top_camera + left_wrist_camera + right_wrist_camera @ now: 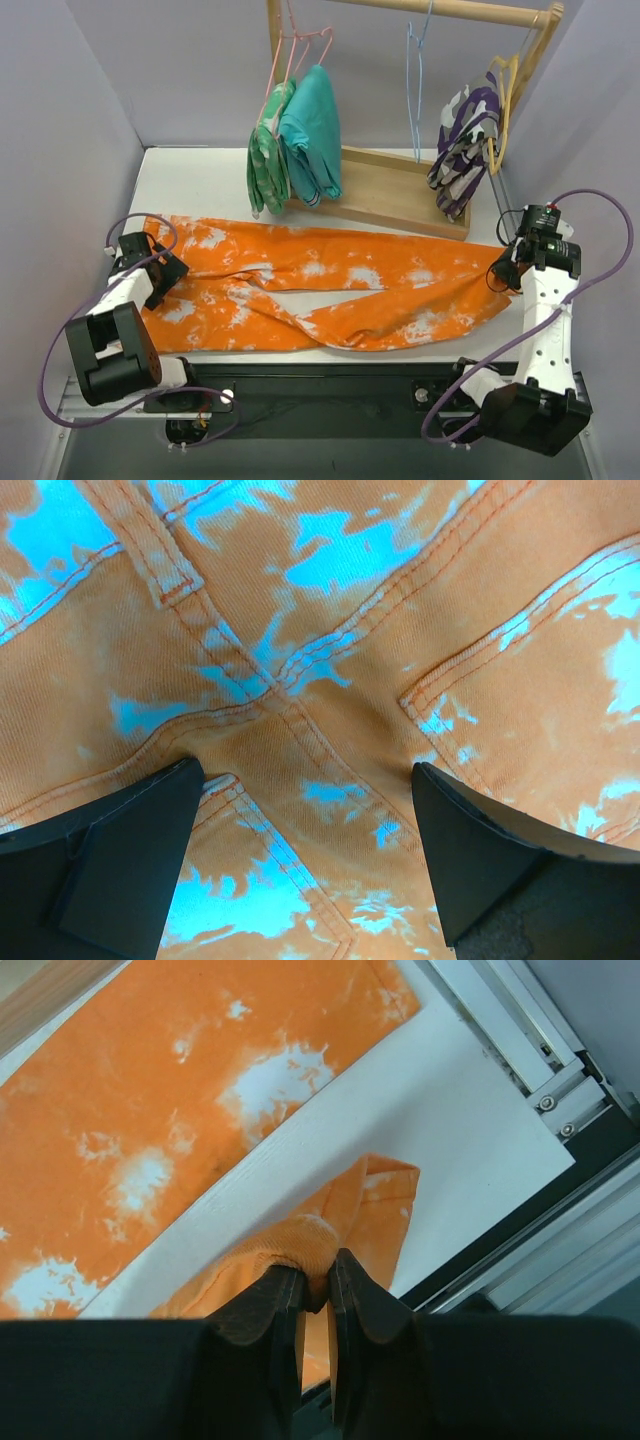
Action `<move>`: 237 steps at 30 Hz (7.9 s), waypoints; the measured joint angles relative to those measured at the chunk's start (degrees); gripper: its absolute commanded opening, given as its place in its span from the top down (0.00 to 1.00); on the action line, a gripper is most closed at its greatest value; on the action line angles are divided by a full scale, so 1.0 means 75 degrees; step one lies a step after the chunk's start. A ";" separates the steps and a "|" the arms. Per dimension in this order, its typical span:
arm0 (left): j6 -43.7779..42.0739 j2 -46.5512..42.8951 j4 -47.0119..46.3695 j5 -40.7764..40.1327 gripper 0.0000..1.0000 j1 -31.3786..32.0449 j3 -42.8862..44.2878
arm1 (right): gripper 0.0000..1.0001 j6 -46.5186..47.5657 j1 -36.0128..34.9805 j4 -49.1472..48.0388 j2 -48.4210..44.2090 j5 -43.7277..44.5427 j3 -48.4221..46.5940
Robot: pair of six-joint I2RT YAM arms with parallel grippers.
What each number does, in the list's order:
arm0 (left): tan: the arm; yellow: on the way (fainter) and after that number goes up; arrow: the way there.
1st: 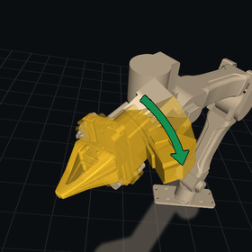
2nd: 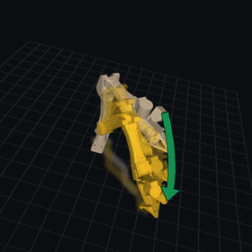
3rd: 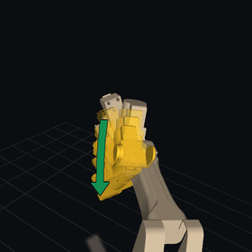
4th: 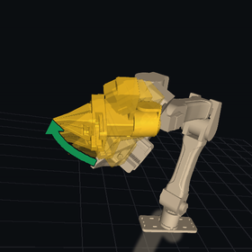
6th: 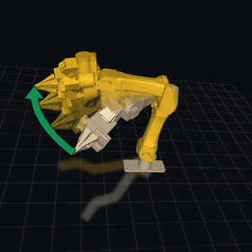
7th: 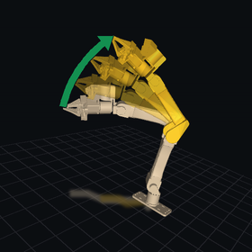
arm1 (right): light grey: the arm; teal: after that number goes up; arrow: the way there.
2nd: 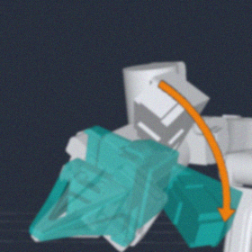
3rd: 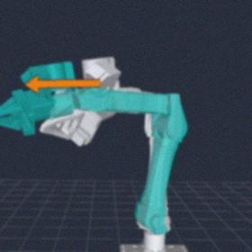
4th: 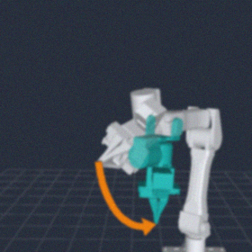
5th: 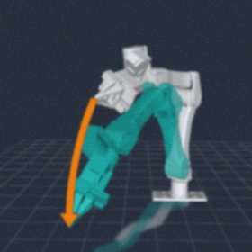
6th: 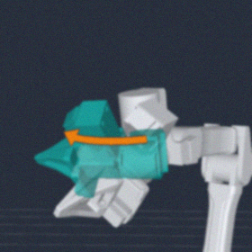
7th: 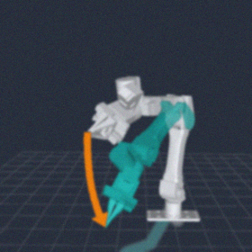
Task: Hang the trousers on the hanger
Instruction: Flatten out the trousers at the center of the board, then fold the trousers at the center of the board.
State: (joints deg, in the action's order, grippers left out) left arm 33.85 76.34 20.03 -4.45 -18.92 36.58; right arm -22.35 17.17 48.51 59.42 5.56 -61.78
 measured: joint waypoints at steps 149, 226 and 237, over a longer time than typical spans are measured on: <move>0.1466 -0.1003 0.2218 -0.2049 0.38 -0.1411 -0.0533 | 0.30 -0.2387 0.1612 -0.0679 0.2547 -0.1670 0.2069; -0.0073 -0.1784 0.3147 -0.2774 1.00 -0.0906 0.1288 | 1.00 -0.3209 0.1708 0.1163 0.1288 0.0131 0.2369; -0.1221 -0.2527 0.3573 -0.3815 1.00 0.0041 0.1696 | 1.00 -0.3150 0.1702 0.1888 0.0676 0.0326 0.1813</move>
State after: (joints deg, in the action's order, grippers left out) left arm 24.69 57.39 46.83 -33.06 -18.61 49.30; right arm -45.98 29.93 62.67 64.49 8.01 -48.18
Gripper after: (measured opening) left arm 0.031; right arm 0.066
